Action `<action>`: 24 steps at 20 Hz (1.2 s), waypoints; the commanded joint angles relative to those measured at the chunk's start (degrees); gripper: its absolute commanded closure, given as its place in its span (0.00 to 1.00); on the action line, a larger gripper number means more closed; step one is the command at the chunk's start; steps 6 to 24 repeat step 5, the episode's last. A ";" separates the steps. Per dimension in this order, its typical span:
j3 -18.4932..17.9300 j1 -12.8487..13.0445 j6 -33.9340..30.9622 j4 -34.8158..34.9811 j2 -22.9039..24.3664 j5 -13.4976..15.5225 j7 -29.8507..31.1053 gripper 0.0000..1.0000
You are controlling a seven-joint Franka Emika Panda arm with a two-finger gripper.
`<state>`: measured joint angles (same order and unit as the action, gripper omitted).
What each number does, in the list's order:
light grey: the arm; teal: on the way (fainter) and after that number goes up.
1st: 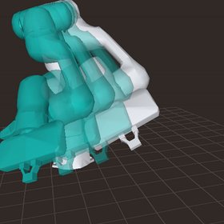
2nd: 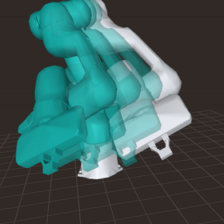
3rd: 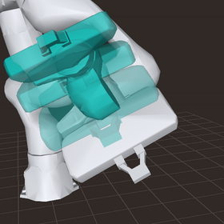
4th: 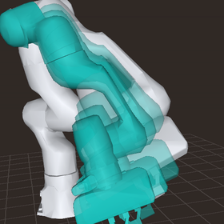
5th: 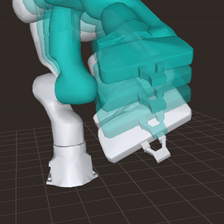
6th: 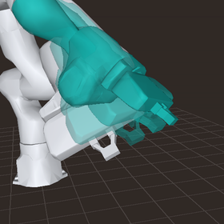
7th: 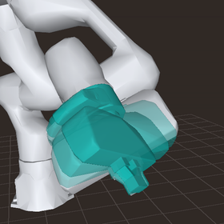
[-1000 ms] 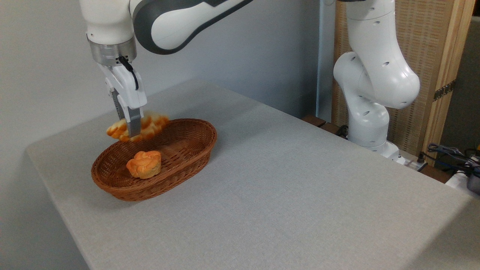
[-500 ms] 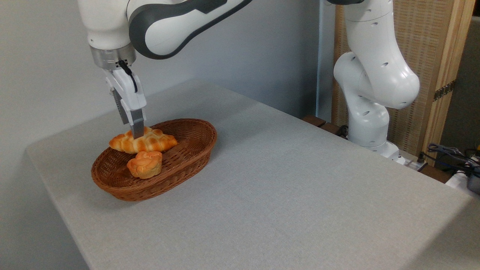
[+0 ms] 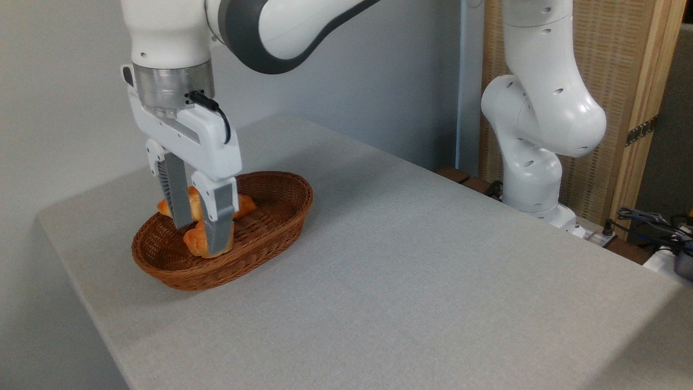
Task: Put bread into the basket
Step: 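Lower the loaf into the basket beside the bun and release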
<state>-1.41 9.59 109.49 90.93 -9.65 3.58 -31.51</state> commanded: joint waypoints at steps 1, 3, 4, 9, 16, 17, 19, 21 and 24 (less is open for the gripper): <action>-5.78 0.69 -3.13 0.39 1.03 -0.68 -7.13 0.00; -7.37 0.69 -4.81 0.39 2.35 -0.24 -13.90 0.00; -7.47 0.69 -5.69 0.39 2.44 -0.24 -14.54 0.00; -7.47 0.69 -5.87 0.39 2.44 -0.24 -14.55 0.00; -7.47 0.69 -5.87 0.39 2.44 -0.24 -14.55 0.00; -7.47 0.69 -5.87 0.39 2.44 -0.24 -14.55 0.00; -7.47 0.69 -5.87 0.39 2.44 -0.24 -14.55 0.00; -7.47 0.69 -5.87 0.39 2.44 -0.24 -14.55 0.00; -7.47 0.69 -5.87 0.39 2.44 -0.24 -14.55 0.00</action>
